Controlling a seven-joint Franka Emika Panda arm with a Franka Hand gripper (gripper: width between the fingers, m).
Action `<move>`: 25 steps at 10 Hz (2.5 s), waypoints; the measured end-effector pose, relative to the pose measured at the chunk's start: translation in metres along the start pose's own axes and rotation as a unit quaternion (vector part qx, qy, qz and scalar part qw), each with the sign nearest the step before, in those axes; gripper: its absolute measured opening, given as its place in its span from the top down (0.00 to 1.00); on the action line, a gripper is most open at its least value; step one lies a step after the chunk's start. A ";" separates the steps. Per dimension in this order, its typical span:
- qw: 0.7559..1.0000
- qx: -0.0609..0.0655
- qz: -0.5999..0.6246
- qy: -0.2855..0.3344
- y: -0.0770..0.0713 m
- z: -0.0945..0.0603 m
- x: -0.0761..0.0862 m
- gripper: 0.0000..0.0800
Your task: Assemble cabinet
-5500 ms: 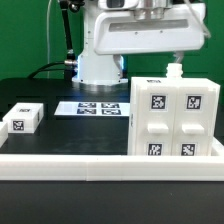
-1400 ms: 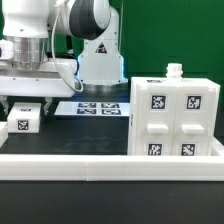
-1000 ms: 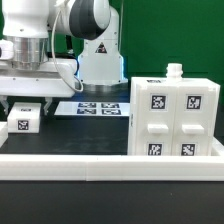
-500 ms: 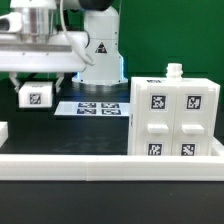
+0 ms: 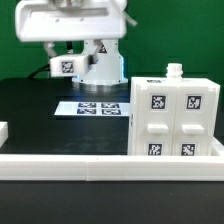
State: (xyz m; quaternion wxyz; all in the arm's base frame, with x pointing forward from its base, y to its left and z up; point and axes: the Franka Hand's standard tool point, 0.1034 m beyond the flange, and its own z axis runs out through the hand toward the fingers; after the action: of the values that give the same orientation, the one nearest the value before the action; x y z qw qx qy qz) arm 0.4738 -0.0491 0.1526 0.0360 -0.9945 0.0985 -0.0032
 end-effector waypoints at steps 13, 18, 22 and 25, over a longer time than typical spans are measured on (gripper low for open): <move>0.998 0.002 0.064 0.009 -0.092 -0.018 0.076 0.29; 0.996 0.003 0.083 0.016 -0.139 -0.014 0.100 0.29; 0.997 0.003 0.082 0.015 -0.138 -0.012 0.099 0.29; 0.997 0.002 0.078 0.016 -0.142 -0.007 0.099 0.29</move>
Offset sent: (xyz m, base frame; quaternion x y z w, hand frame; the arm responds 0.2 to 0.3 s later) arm 0.0000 0.0000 0.0000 0.0000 0.0000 0.0000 1.0000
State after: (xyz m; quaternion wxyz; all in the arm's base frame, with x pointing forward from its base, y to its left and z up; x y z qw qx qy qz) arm 0.5986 0.0703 0.1694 0.0369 -0.9834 0.1766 -0.0165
